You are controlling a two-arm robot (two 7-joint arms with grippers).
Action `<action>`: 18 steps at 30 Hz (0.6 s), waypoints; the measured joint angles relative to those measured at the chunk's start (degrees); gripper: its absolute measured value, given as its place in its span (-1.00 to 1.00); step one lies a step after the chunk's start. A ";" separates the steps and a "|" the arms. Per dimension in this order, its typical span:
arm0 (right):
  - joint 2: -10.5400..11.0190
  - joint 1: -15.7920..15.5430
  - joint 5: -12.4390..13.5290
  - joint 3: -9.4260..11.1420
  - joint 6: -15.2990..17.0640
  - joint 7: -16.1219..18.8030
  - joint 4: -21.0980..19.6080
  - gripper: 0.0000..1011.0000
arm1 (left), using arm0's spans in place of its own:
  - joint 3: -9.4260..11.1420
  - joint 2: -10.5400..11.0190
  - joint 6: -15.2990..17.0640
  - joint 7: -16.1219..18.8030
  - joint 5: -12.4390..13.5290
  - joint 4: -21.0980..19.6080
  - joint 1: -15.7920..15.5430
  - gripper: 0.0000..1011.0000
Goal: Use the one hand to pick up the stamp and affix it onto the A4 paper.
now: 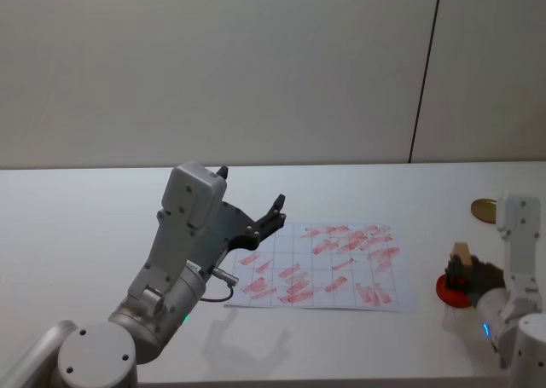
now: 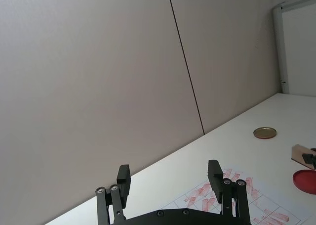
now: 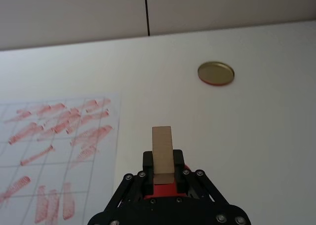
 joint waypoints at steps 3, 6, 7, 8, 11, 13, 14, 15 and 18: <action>-0.03 -0.01 -0.21 0.02 -0.44 0.20 -1.09 -0.57 | 0.00 0.00 0.00 0.00 0.00 0.00 0.00 0.96; -0.12 -0.01 -0.52 0.00 -0.92 0.55 -2.85 -0.57 | 0.00 0.00 0.00 0.00 0.00 0.00 0.00 0.96; -0.18 0.01 -0.66 -0.06 -1.03 0.84 -3.75 -0.57 | 0.00 0.00 0.00 0.00 0.00 0.00 0.00 0.96; -0.23 0.03 -0.73 -0.11 -1.08 0.99 -4.34 -0.57 | 0.00 0.00 0.00 0.00 0.00 0.00 0.00 0.96; -0.43 0.13 -1.05 -0.37 -1.15 1.83 -5.91 -0.57 | 0.00 0.00 0.00 0.00 0.00 0.00 0.00 0.96; -0.61 0.21 -1.29 -0.60 -1.08 2.54 -6.85 -0.57 | 0.00 0.00 0.00 0.00 0.00 0.00 0.00 0.96; -0.70 0.24 -1.38 -0.71 -0.99 2.77 -7.15 -0.57 | 0.00 0.00 0.00 0.00 0.00 0.00 0.00 0.96; -0.76 0.27 -1.45 -0.81 -0.90 3.00 -7.35 -0.57 | 0.00 0.00 0.00 0.00 0.00 0.00 0.00 0.96; -1.09 0.37 -1.86 -1.23 -0.33 3.88 -7.84 -0.57 | 0.00 0.00 0.00 0.00 0.00 0.00 0.00 0.96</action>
